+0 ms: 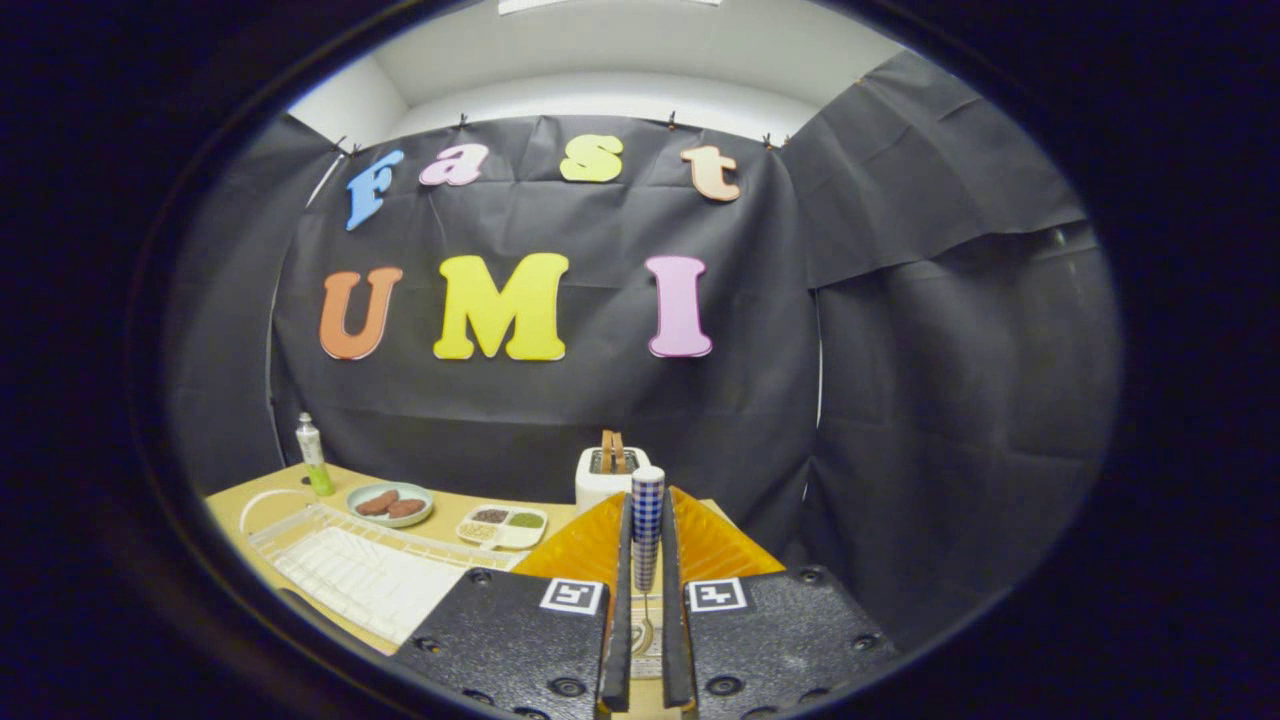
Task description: Take the plate from the dish rack, then take the spoon from the basket and place it into the plate.
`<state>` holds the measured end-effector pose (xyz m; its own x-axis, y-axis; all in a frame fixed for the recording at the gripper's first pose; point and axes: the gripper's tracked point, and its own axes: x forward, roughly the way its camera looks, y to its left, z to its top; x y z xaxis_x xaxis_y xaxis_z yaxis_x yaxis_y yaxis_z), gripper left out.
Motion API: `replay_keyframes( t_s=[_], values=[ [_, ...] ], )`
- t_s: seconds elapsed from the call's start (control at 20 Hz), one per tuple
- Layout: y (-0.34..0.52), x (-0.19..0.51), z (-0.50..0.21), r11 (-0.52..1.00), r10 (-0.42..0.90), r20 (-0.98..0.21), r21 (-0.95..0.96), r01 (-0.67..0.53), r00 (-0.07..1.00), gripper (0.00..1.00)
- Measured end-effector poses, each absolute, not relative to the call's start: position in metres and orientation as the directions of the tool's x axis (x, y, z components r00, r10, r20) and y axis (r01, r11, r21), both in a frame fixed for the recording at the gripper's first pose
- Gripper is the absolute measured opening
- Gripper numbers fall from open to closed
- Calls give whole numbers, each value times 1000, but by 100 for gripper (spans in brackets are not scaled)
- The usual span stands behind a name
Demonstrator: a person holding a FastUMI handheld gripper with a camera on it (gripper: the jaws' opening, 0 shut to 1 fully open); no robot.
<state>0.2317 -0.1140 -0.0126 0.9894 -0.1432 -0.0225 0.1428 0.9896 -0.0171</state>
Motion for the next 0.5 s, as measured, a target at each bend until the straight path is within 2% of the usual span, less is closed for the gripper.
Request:
replay_keyframes(
  t_s=[0.25,0.5],
  values=[
    [-68,163,20,995,-93,40,22,93,995,17],
    [-11,107,-17,998,-56,22,19,55,998,17]
  ],
)
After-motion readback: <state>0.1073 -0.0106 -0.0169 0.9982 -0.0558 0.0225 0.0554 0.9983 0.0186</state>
